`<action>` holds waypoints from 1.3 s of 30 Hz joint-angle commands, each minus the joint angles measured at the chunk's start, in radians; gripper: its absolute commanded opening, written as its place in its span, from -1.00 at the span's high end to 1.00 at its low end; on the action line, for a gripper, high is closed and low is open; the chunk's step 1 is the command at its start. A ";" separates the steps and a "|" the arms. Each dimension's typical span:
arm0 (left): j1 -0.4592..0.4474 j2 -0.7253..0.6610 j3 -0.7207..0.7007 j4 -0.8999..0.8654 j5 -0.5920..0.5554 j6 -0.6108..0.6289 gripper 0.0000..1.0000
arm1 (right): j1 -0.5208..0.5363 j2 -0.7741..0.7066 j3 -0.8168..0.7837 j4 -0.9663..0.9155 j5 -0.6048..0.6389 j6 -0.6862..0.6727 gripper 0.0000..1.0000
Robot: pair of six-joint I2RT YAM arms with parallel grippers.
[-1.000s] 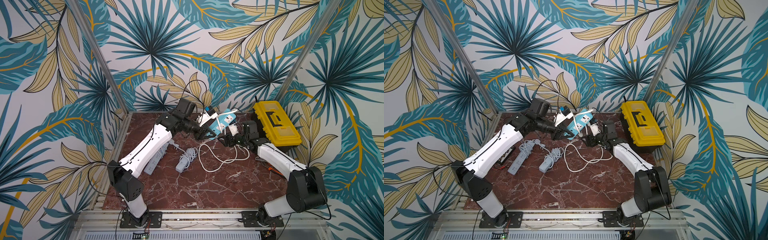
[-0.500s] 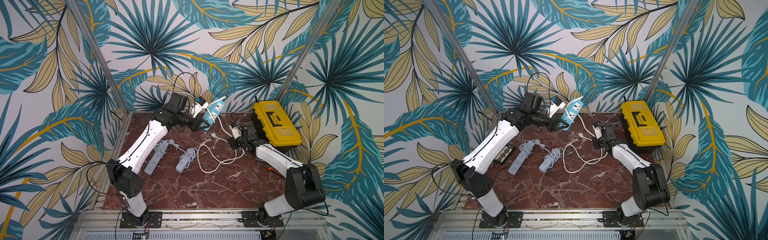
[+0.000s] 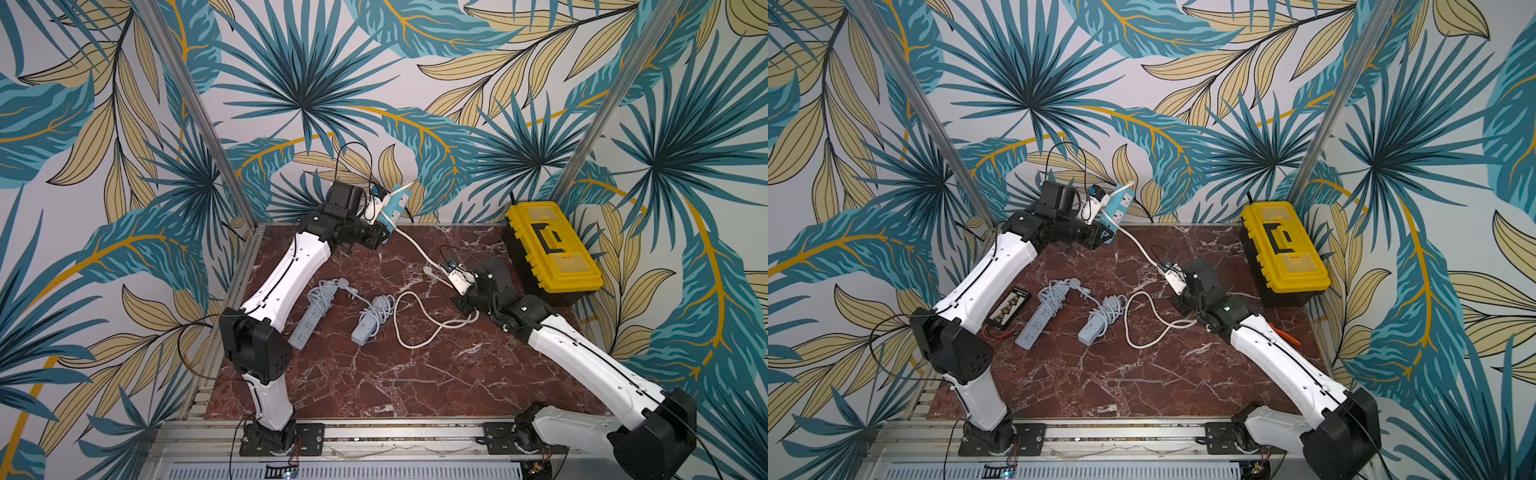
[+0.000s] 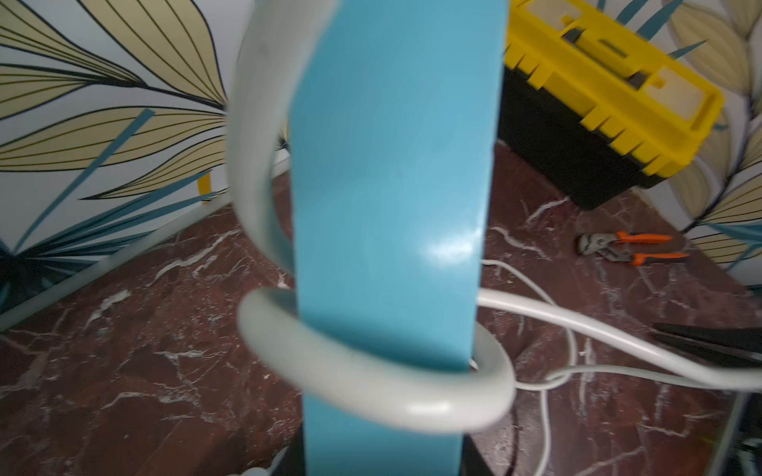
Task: Wrap the cord around the power strip
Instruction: Wrap the power cord around the power strip.
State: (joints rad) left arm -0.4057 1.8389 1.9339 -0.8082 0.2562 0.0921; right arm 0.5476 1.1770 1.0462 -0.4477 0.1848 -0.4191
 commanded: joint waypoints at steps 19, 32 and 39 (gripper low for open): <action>-0.203 -0.073 -0.302 -0.058 0.103 0.538 1.00 | 0.038 0.246 0.615 -0.416 0.071 -0.359 1.00; -0.224 -0.114 -0.334 -0.065 0.240 0.508 1.00 | -0.175 0.438 0.815 -0.360 -0.181 -0.282 1.00; -0.215 -0.103 -0.281 -0.079 0.364 0.417 1.00 | -0.269 0.495 0.811 -0.249 -0.339 -0.105 1.00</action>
State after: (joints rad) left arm -0.6136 1.7473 1.6184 -0.8577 0.5110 0.5289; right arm 0.3115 1.6596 1.8339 -0.8337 -0.0666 -0.6506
